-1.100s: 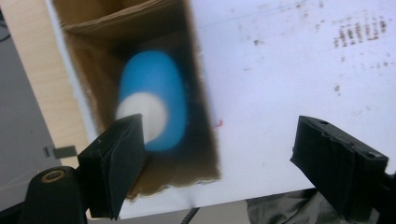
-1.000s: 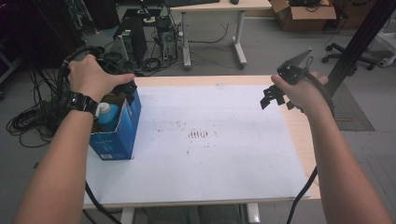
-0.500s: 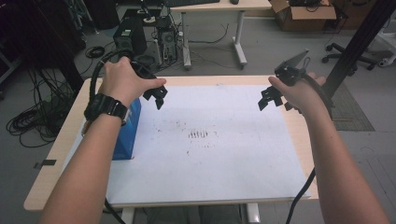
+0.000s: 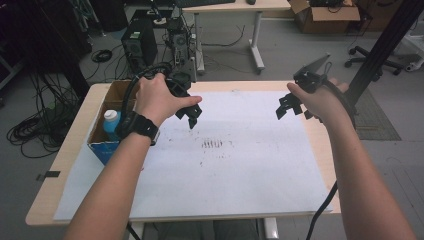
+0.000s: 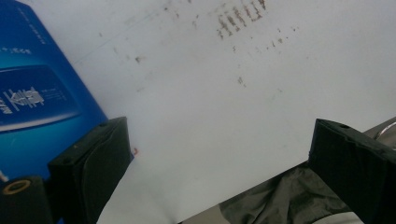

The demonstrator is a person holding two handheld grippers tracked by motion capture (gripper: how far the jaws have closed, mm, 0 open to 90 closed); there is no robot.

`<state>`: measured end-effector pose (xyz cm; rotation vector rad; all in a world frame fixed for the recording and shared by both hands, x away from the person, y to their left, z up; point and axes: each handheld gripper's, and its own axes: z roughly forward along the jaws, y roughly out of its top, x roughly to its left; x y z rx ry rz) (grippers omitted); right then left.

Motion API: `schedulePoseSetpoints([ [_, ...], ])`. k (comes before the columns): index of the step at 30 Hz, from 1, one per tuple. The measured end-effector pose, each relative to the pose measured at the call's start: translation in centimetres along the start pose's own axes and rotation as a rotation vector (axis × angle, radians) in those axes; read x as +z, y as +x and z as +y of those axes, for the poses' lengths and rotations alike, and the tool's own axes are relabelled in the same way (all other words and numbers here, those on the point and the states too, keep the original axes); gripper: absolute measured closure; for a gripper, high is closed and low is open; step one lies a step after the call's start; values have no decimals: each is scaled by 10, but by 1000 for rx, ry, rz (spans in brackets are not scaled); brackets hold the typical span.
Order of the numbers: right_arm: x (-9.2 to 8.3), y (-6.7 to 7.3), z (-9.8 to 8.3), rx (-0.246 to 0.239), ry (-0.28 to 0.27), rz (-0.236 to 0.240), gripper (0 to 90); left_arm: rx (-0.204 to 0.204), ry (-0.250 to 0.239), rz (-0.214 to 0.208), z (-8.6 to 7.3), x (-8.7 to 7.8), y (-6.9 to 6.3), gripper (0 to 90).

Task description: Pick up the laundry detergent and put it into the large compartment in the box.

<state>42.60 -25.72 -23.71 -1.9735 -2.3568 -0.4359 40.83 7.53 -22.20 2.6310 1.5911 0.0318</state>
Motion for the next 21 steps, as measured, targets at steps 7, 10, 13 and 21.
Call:
schedulePoseSetpoints([
  [7,1,-1,-1,2,2,1,36,19,18,14,3,10,-7,51],
  [10,1,-1,-1,1,1,2,35,23,18,1,5,12,-10,50],
  [13,1,-1,-2,7,2,1,35,30,27,1,5,16,-10,50],
  [21,1,-2,-2,7,1,0,35,18,25,-4,4,18,-6,50],
])
